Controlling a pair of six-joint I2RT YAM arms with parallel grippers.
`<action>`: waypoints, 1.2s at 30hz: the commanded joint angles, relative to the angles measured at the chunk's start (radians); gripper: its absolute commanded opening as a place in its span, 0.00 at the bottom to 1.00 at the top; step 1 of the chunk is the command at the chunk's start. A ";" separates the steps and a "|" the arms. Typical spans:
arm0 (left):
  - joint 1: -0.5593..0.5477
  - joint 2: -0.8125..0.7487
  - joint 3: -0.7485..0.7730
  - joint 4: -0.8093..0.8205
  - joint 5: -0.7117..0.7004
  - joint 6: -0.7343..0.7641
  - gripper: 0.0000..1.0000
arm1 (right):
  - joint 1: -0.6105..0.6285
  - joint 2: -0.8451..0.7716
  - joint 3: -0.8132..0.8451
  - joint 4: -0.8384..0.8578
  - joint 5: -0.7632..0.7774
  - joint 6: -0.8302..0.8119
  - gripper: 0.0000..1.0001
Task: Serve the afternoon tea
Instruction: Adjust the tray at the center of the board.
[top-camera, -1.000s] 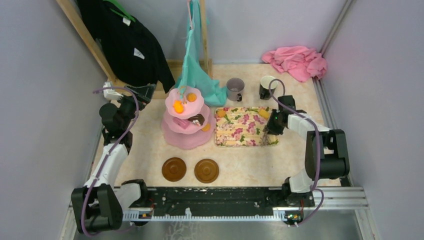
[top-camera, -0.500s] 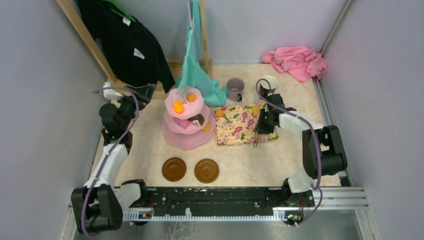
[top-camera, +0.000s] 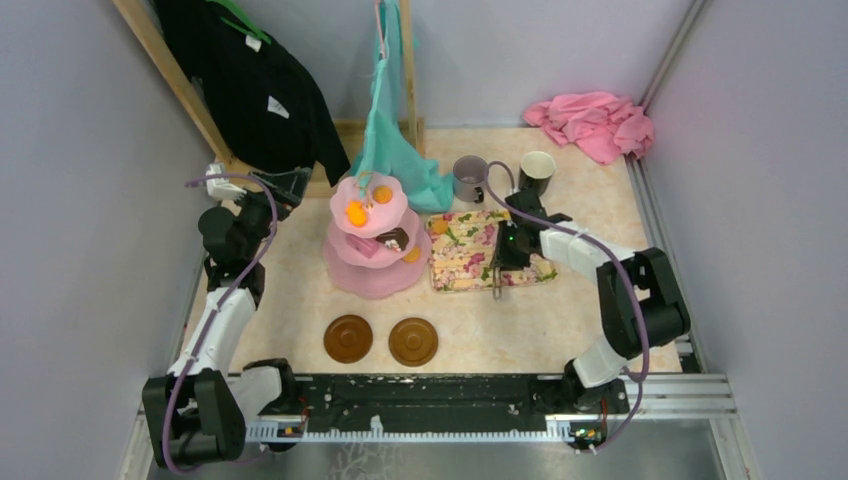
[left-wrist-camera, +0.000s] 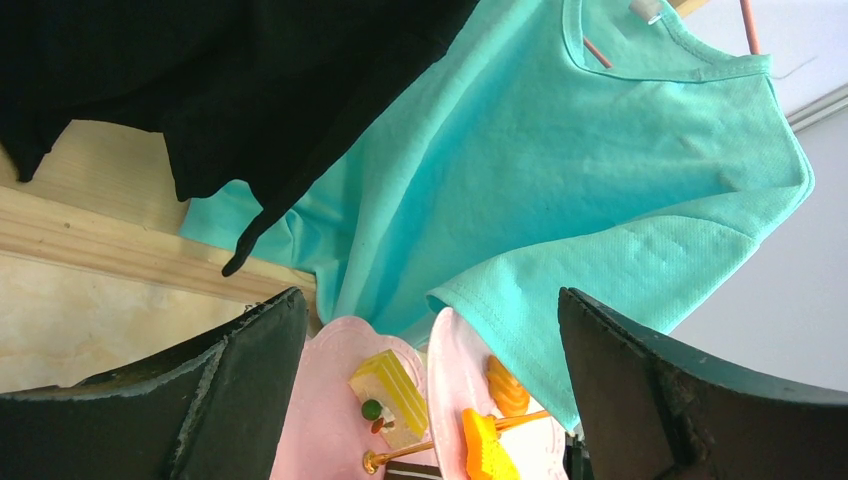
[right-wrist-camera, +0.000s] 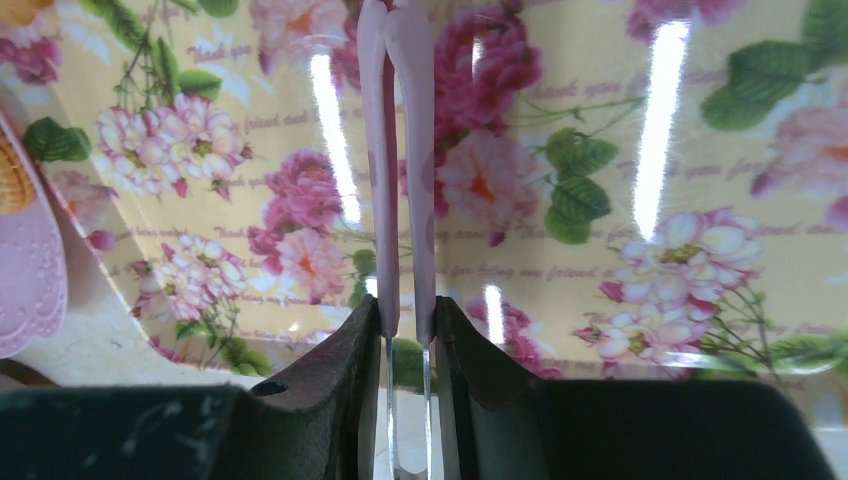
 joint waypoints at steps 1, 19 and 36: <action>0.001 -0.014 0.000 0.035 0.010 0.002 0.99 | -0.015 -0.072 0.062 -0.052 0.081 -0.058 0.18; 0.004 0.004 -0.001 0.041 0.013 -0.005 0.99 | -0.089 0.052 0.150 -0.161 0.096 -0.240 0.36; 0.007 0.007 -0.002 0.045 0.015 -0.009 0.99 | -0.102 0.132 0.151 -0.165 0.116 -0.240 0.43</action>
